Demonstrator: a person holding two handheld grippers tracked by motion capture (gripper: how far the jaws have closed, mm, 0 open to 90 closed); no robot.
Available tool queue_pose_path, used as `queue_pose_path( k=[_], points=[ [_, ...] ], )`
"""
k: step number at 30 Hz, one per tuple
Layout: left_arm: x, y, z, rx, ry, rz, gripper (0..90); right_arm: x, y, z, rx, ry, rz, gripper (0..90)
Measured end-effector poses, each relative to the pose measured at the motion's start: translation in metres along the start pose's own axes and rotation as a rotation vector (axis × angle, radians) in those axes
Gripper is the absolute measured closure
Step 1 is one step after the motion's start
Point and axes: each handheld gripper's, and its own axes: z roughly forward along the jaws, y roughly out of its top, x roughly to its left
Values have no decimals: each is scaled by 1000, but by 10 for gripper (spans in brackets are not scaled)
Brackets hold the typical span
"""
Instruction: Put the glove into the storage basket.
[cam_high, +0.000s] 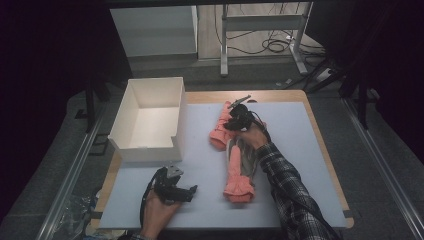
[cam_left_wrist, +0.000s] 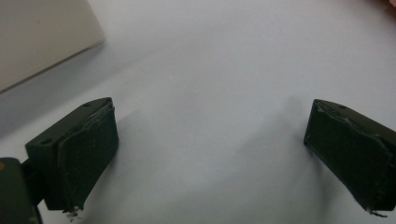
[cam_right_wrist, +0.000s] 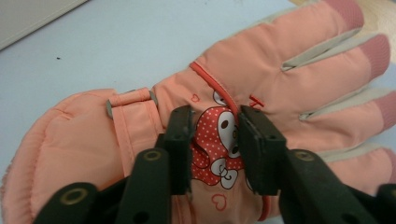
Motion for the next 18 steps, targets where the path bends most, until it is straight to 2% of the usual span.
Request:
queue_pose_path(
  k=[3, 4, 5, 6, 7, 11, 12, 18],
  points=[
    [0, 0, 0, 0, 1, 1, 28, 0, -1, -1, 12, 4, 11, 795],
    [0, 0, 0, 0, 1, 1, 28, 0, -1, -1, 12, 4, 11, 795],
    [0, 0, 0, 0, 0, 0, 28, 3, -1, -2, 13, -6, -7, 857],
    [0, 0, 0, 0, 0, 0, 28, 3, -1, -2, 13, -6, -7, 857],
    [0, 0, 0, 0, 0, 0, 28, 7, -1, -3, 14, -31, -36, 887],
    [0, 0, 0, 0, 0, 0, 28, 7, 1, -5, 5, -36, -43, 899],
    [0, 0, 0, 0, -1, -1, 28, 5, 1, -10, -14, -29, -30, 900],
    [0, 0, 0, 0, -1, 0, 28, 1, 7, -22, -43, -16, -19, 900]
  ],
)
